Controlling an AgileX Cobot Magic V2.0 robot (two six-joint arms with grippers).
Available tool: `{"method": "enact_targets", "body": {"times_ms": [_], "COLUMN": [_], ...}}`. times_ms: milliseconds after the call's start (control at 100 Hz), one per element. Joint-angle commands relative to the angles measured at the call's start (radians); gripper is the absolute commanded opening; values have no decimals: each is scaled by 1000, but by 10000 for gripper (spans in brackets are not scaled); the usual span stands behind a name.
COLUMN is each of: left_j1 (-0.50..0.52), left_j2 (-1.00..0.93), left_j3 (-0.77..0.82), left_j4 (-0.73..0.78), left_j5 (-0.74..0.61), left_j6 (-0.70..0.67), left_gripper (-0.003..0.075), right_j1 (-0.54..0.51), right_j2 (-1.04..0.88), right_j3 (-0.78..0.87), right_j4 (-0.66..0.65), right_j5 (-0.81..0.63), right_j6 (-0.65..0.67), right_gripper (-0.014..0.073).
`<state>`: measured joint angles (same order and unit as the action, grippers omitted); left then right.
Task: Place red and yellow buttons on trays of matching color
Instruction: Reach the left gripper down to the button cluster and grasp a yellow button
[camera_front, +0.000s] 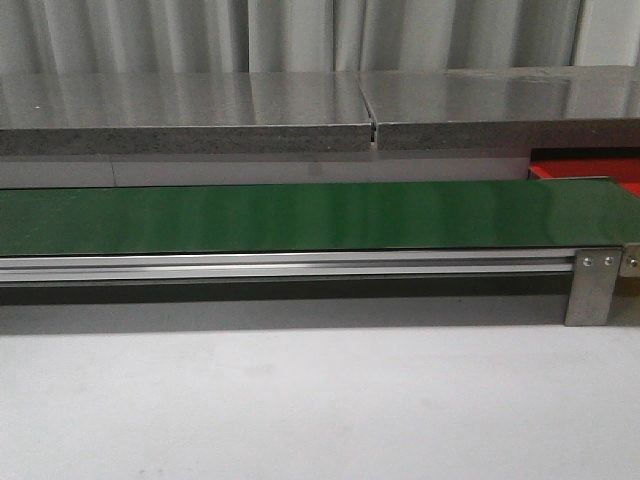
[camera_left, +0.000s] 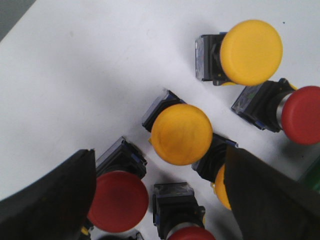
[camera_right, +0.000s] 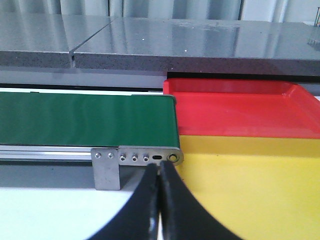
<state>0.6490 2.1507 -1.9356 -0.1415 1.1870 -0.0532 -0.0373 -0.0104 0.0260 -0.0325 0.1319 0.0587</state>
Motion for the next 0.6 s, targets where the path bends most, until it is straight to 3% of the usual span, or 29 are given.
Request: {"method": "enact_targets", "body": {"times_ms": [0,190,590], "left_j1": [3,-6,-8], "left_j2": [-43,-19,17], "left_j3": [-58,-85,-89], "left_j4": [-24,-72,-77], "left_j5": [-15,-22,-33], "left_j6": [-10,67,68], "left_gripper": [511,511,511], "right_j1": [-8,-8,-8], "right_j2": [-15,-15,-15], "right_j3": [-9,-9,-9], "right_j4": [-7,-7,-7], "right_j5": [-77,-77,-77], "right_j6": [-3,-3,-3], "right_gripper": [-67,-67,-67]}}
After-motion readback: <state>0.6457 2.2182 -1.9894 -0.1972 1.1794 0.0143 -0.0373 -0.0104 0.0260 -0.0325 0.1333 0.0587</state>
